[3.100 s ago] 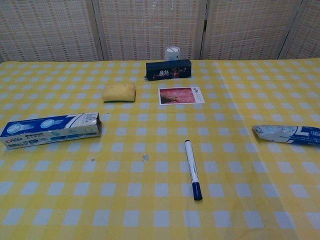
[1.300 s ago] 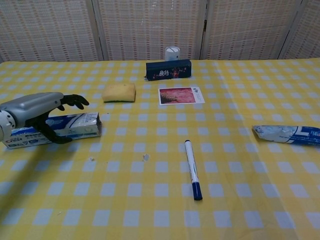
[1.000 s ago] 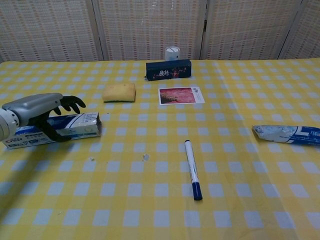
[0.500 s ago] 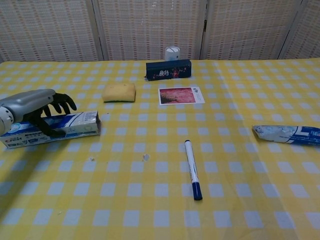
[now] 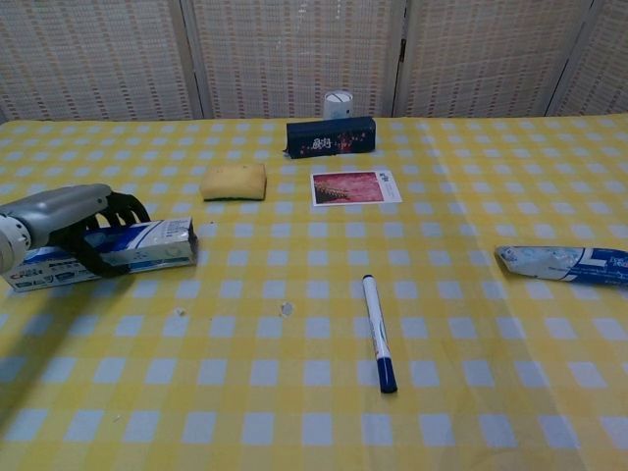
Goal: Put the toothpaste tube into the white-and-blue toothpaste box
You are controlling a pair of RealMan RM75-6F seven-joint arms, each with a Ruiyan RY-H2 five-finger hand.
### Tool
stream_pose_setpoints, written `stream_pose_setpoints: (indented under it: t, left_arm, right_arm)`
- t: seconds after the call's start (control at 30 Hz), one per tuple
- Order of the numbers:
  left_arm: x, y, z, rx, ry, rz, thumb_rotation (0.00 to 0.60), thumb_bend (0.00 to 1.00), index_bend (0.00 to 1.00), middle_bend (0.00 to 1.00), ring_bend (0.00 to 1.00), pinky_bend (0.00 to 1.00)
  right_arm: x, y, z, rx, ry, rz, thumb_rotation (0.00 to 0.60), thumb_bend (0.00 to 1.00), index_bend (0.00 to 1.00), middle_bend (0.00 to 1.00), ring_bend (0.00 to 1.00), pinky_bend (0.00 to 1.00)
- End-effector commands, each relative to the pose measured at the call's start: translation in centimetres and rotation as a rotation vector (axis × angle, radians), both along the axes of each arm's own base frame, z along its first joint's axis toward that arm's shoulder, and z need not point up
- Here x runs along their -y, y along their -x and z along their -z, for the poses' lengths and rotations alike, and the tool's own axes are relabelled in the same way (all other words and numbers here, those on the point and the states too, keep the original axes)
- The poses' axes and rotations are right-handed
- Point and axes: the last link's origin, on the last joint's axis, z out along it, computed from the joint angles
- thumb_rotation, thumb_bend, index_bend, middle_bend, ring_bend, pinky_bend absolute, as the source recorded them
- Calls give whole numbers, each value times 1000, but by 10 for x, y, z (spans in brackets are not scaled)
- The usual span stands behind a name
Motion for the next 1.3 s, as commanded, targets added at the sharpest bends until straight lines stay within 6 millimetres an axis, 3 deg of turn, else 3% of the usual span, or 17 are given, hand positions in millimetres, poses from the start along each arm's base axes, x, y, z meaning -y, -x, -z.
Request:
stream_pose_setpoints:
  t: [0.03,0.3,0.67,0.87,1.13,1.3]
  left_arm:
    - [-1,-1,2,-12,-22,29,600,295,393,440,380,446]
    - [-1,-1,2,-4,-50,47,600,320,568,616,525,555]
    - [24,-6,-9,40,-63,86,600,326,605,652,552,578]
    - [54,-18,-16,63,-33,149,600,327,599,652,548,578]
    - [76,-43,-23,100,-25,216,600,327,596,652,543,578]
    - [81,-49,-27,104,-20,225,600,326,595,652,543,578]
  right_arm:
    - [0,0,-1,1,2,-3,600,197,0,0,0,0]
    - [-1,-1,-1,7,0,-16,600,198,0,0,0,0]
    - [0,-5,6,22,-41,-58,600,198,0,0,0,0]
    - [30,-27,21,32,-138,-138,600,198,1,5,27,4]
    - [79,-53,56,0,-267,-78,600,198,325,243,262,246]
    - [99,-64,78,-36,-291,-51,600,198,403,292,310,307]
